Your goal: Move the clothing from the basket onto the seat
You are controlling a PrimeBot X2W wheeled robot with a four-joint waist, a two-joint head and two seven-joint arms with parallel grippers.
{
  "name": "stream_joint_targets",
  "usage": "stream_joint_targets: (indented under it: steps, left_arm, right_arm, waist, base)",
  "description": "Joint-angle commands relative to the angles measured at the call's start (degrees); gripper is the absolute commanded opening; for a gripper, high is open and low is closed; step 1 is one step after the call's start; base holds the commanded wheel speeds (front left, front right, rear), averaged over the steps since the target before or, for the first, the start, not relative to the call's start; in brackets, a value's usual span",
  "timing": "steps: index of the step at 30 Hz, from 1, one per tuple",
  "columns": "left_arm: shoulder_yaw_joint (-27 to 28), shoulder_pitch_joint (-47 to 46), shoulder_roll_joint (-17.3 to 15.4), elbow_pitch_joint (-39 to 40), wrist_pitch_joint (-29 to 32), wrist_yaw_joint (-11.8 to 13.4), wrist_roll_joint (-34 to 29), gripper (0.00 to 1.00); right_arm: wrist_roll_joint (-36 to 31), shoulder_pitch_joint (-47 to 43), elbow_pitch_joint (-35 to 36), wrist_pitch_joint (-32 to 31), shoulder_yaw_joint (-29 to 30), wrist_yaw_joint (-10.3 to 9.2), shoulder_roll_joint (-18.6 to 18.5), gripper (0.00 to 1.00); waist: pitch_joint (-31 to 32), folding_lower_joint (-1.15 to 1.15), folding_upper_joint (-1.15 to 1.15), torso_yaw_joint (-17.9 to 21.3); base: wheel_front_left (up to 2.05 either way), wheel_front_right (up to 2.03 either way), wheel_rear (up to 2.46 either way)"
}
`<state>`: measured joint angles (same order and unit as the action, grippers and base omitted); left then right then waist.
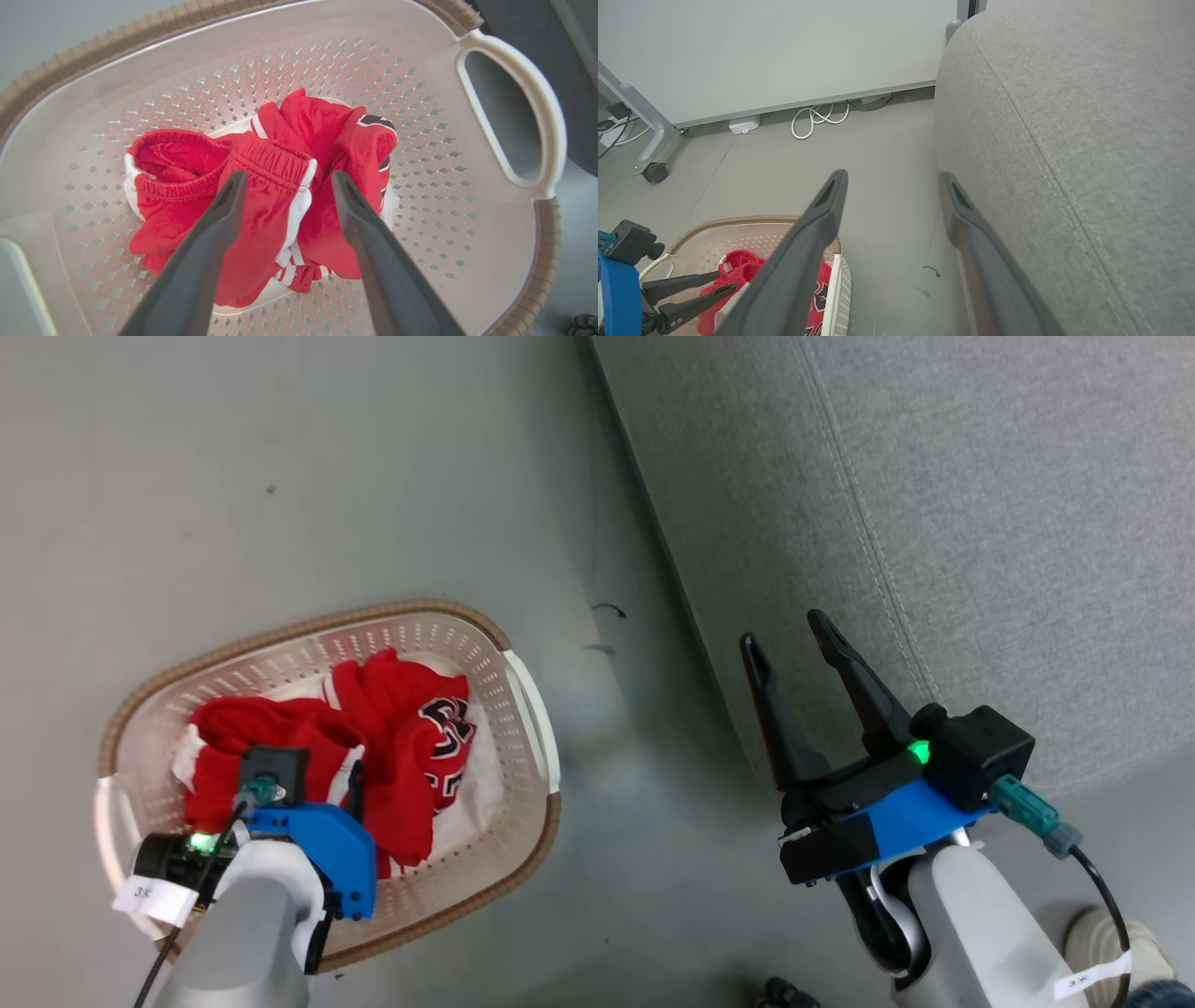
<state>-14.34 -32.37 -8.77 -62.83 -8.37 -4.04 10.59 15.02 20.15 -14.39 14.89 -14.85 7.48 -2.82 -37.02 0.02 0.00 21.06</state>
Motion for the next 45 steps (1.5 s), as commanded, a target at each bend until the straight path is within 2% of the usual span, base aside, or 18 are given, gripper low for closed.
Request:
stream_joint_targets:
  steps: [1,7,16,24,25,26,27,28,45]
  left_arm:
    - [-0.2,-1.4,-0.5,-0.4,0.2,0.1,-0.2,1.00]
    - [-0.7,-4.0,-1.6,-3.1,0.7,1.4,-0.5,1.00]
    - [-1.0,-7.0,-2.8,-6.4,1.6,6.6,-0.9,1.00]
    - [-1.6,-8.3,-2.9,-7.7,2.4,7.1,-0.4,1.00]
    - [-1.6,-8.4,-3.0,-7.8,2.5,7.1,-0.3,0.90]
    - [-1.6,-8.4,-3.0,-8.0,2.5,7.2,-0.1,0.49]
    - [-1.6,-8.4,-2.9,-8.1,2.4,7.2,0.1,0.20]
    - [-1.5,-8.4,-2.9,-8.2,2.4,7.2,0.2,0.00]
    - [-0.9,-7.5,-1.7,-9.4,1.0,5.1,3.6,0.00]
  right_arm:
    - [0.3,0.9,0.2,0.3,-0.3,0.03,-0.1,1.00]
    - [1.9,1.4,0.9,0.4,-0.8,0.03,-0.1,1.00]
    - [3.1,1.3,1.8,0.4,-1.4,0.03,-0.1,1.00]
    - [3.7,1.9,2.0,0.4,-2.5,0.03,-0.1,1.00]
    - [3.7,1.9,2.0,0.4,-2.5,0.03,-0.1,1.00]
    - [3.8,2.0,1.9,0.4,-2.5,0.03,-0.1,1.00]
    - [3.8,2.0,1.8,0.4,-2.5,0.03,-0.1,1.00]
    - [3.9,2.0,1.8,0.4,-2.5,0.03,-0.1,1.00]
    - [3.0,2.0,0.9,0.4,-2.0,0.03,-0.1,1.00]
  waist:
    - [-2.0,-0.02,0.00,1.4]
    - [-4.2,-0.02,0.00,2.5]
    - [-6.1,-0.02,0.00,3.3]
    - [-7.3,-0.02,0.00,3.5]
    - [-7.3,-0.02,0.00,3.5]
    - [-7.3,-0.02,0.00,3.5]
    - [-7.3,-0.02,0.00,3.5]
    - [-7.2,-0.02,0.00,3.5]
    - [-5.2,-0.02,0.00,2.0]
  base:
    - [0.00,0.00,0.00]
    - [0.00,0.00,0.00]
    - [0.00,0.00,0.00]
    - [0.00,0.00,0.00]
    - [0.00,0.00,0.00]
    - [0.00,0.00,0.00]
    - [0.00,0.00,0.00]
    - [0.00,0.00,0.00]
    - [0.00,0.00,0.00]
